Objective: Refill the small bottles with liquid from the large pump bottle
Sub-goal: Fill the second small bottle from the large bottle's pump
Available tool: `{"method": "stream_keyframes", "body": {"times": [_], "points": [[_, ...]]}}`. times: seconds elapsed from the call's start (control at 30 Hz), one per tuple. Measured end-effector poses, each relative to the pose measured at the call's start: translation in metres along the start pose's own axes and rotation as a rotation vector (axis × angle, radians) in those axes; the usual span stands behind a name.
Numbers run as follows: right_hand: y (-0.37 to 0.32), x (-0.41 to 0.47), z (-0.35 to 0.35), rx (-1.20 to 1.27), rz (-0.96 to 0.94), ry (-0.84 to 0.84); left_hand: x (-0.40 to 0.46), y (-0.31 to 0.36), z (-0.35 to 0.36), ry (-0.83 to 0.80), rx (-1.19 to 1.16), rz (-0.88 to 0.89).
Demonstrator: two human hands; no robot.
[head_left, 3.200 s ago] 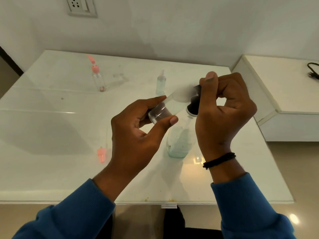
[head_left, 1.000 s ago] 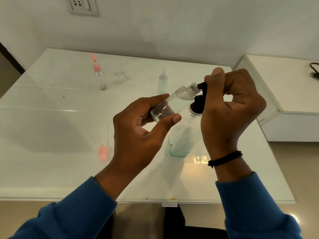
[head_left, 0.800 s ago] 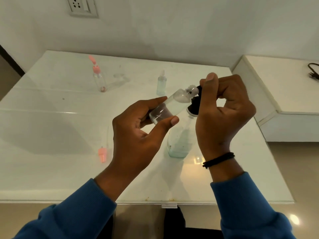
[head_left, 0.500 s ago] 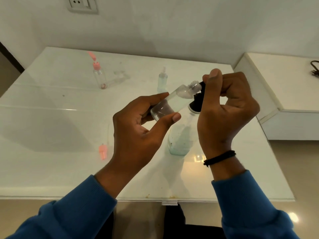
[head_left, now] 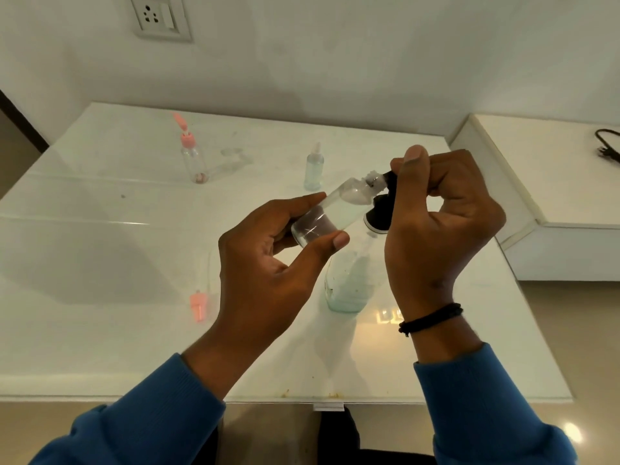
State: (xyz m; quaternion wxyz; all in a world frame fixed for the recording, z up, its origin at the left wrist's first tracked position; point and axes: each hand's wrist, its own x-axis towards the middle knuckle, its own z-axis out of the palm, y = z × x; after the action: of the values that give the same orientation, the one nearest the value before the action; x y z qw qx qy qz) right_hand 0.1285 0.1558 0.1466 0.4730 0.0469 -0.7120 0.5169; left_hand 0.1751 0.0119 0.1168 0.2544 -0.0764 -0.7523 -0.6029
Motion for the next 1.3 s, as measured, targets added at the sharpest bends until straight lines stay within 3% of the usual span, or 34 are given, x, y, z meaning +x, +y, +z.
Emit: {"method": "stream_keyframes", "body": {"times": [0.4, 0.77, 1.3], "points": [[-0.005, 0.004, 0.000, -0.014, -0.032, 0.014, 0.004, 0.001, -0.002, -0.020, -0.077, -0.075], [-0.006, 0.004, -0.002, -0.023, -0.038, 0.009, 0.008, -0.002, -0.010, -0.030, -0.013, -0.086], [-0.010, 0.003, -0.003, -0.059, -0.053, -0.003, 0.009, -0.004, -0.013, -0.086, -0.178, -0.186]]}}
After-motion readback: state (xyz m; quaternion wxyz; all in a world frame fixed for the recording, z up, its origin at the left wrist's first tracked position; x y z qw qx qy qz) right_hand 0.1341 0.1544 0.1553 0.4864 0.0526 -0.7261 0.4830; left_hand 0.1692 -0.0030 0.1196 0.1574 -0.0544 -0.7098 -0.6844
